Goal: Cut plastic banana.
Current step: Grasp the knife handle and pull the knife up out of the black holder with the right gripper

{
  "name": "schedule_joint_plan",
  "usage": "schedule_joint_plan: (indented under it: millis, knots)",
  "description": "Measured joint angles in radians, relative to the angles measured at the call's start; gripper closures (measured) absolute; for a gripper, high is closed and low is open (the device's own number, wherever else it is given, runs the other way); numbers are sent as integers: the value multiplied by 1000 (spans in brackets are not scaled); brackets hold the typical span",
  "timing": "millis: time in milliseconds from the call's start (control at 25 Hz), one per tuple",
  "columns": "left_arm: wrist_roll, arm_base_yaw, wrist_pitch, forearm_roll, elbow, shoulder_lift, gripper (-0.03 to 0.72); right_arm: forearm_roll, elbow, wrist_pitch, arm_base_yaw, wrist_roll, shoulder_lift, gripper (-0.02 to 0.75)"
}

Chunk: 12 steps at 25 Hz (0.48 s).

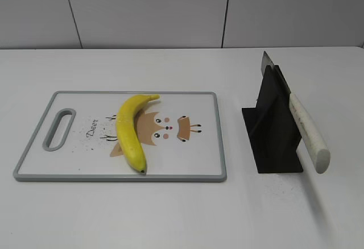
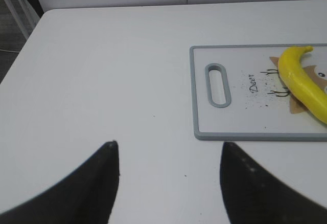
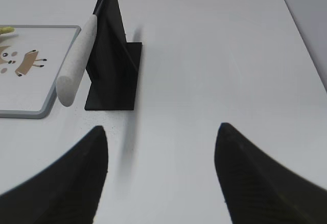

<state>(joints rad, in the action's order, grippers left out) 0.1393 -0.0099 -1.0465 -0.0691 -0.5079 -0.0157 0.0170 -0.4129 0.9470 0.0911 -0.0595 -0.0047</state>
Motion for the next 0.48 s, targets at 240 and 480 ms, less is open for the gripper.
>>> schedule_joint_plan:
  millis: [240,480]
  knots:
    - [0,0,0,0,0,0,95,0,0,0,0,0,0,219]
    - [0,0,0,0,0,0,96,0,0,0,0,0,0,219]
